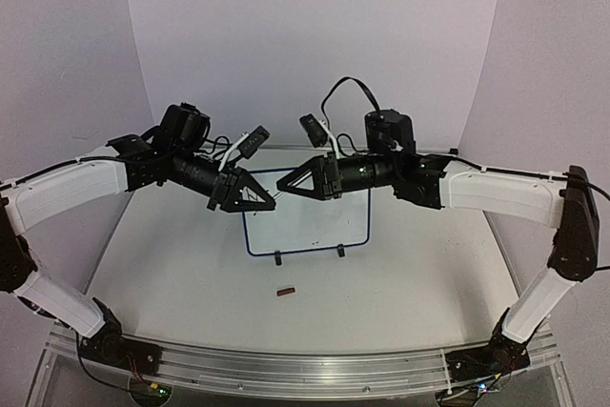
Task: Write a sentence on the whiteboard
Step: Write on the whiteboard with the whiteboard marker without the cap.
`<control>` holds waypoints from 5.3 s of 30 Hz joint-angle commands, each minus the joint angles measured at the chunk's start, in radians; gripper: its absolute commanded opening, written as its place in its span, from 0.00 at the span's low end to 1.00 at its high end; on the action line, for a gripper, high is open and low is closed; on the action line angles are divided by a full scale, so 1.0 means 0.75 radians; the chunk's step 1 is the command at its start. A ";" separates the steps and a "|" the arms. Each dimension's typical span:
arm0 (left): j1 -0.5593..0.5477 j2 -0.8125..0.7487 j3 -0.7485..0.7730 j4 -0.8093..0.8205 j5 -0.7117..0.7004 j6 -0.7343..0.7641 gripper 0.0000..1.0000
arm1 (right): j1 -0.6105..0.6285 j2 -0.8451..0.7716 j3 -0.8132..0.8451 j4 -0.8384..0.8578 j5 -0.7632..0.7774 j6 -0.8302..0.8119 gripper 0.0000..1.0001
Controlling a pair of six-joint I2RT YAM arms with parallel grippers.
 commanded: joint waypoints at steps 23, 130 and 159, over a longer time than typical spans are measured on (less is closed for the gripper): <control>0.056 -0.140 0.067 -0.041 -0.338 0.066 0.77 | 0.022 -0.143 -0.100 -0.014 0.409 -0.120 0.00; 0.371 0.241 -0.052 0.074 -0.390 0.321 0.00 | 0.165 0.271 0.051 0.083 1.164 -0.323 0.00; 0.370 0.239 -0.051 0.073 -0.397 0.320 0.00 | 0.176 0.191 0.049 0.039 1.255 -0.370 0.00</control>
